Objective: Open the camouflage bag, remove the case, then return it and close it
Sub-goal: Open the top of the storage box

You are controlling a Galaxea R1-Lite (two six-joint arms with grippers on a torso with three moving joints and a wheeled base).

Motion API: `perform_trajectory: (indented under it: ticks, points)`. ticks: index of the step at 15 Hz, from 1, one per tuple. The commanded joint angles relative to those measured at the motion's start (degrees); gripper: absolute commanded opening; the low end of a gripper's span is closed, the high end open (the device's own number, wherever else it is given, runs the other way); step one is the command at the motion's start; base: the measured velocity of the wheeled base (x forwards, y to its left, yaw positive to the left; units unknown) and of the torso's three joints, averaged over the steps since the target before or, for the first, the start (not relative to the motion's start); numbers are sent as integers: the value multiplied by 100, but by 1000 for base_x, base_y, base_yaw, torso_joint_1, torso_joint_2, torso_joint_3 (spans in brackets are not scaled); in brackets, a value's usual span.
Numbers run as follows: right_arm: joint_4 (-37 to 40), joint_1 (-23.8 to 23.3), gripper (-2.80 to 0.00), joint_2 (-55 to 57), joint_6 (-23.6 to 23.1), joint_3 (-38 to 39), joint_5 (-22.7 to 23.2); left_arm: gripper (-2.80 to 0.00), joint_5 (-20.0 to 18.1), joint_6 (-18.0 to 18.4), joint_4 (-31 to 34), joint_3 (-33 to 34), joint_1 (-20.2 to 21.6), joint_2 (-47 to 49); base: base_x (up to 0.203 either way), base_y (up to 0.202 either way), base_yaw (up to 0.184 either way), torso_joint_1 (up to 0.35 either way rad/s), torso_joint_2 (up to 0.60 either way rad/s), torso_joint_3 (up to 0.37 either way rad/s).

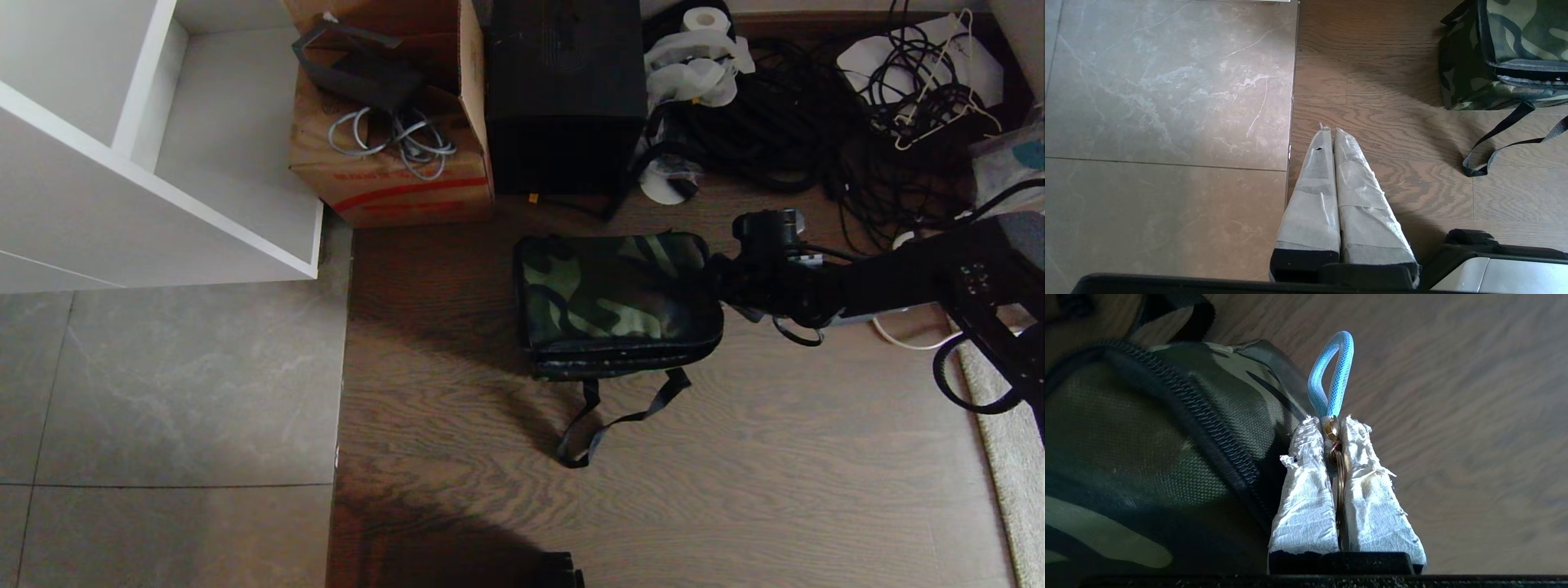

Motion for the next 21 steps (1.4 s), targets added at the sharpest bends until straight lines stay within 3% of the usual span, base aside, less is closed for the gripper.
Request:
perform_trajectory:
  ticks: [1,4,8,21]
  points:
    - [-128,-52,-280,47,-299,29,-15,-280,3,-5,-2,53,0,-2,0,0,0,0,0,0]
    - [-310,-48,-280,82,-341,-86,-13,-280,3,-5,-2,53,0,-2,0,0,0,0,0,0]
    - [-930,-48,-280,125,-917,-132,-85,-280,3,-5,-2,53,0,-2,0,0,0,0,0,0]
    - [-1276,-30,-280,356,-937,-1036,-42,-280,3,-5,-2,53,0,-2,0,0,0,0,0,0]
